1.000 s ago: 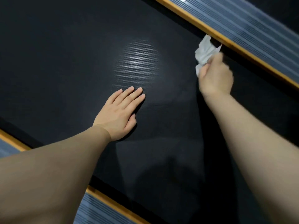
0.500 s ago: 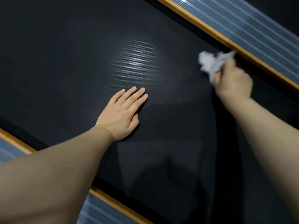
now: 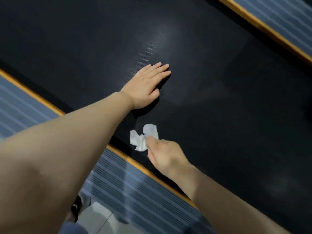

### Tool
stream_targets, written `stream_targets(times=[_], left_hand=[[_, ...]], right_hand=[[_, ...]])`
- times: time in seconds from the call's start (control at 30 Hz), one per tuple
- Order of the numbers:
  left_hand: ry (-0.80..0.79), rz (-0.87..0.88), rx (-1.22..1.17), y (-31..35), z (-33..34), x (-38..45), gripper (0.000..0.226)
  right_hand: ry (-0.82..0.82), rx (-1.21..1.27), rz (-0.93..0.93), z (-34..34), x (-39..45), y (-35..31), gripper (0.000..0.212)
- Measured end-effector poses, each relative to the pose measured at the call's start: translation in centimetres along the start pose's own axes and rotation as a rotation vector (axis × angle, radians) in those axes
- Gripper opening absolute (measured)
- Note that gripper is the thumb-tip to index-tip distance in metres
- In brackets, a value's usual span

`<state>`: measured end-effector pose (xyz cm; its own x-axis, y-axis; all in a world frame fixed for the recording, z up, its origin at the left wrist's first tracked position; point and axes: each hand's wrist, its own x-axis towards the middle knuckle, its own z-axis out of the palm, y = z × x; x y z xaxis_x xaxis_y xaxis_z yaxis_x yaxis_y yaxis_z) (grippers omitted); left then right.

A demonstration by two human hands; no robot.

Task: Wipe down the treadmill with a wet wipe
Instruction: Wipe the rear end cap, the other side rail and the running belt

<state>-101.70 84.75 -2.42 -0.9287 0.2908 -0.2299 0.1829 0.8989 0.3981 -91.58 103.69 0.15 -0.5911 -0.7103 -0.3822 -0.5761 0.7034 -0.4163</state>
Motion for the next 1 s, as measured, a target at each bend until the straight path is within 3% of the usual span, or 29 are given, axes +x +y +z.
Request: stream_targets(times=[0.1,0.2,0.3,0.37,0.5,0.6,0.73,0.8,0.9,1.0], left_hand=[[-0.038,0.026,-0.012,-1.9,-0.3,-4.1,0.068],[-0.057,-0.015,0.011,-3.8,-0.5,-10.2,0.068],[-0.072,-0.115,0.086,-6.9,-1.1,-16.6,0.065],[-0.054,-0.233,0.113,-8.1,-1.4,-19.5,0.062],[-0.054,-0.454,0.154,-5.4,-0.7,-19.8,0.065],[-0.066,-0.359,0.19,-5.1,-0.6,-19.2,0.066],[-0.185,-0.12,0.207,-4.9,-1.1,-17.6,0.073],[-0.168,-0.22,0.123,-4.0,-0.4,-16.6,0.074],[-0.042,-0.301,0.082,-3.3,0.2,-16.5,0.072],[0.014,-0.306,0.111,-3.7,0.8,-16.5,0.069]], right_hand=[[-0.162,-0.016,-0.143,1.0,-1.1,-1.7,0.017],[-0.172,-0.008,-0.21,0.7,-1.1,-1.5,0.008],[-0.106,-0.099,-0.375,0.0,0.2,-0.9,0.013],[0.031,-0.207,-0.249,-0.3,1.7,-0.6,0.014],[0.35,-0.06,0.297,1.3,3.9,-2.9,0.021],[0.435,-0.064,0.362,2.9,3.9,-4.0,0.014],[0.45,-0.118,0.249,2.5,3.4,-3.5,0.011],[0.396,-0.129,0.132,2.6,2.7,-4.2,0.014],[0.188,-0.055,-0.152,2.4,1.8,-4.3,0.009],[-0.07,-0.193,-0.525,0.0,3.8,-2.5,0.003]])
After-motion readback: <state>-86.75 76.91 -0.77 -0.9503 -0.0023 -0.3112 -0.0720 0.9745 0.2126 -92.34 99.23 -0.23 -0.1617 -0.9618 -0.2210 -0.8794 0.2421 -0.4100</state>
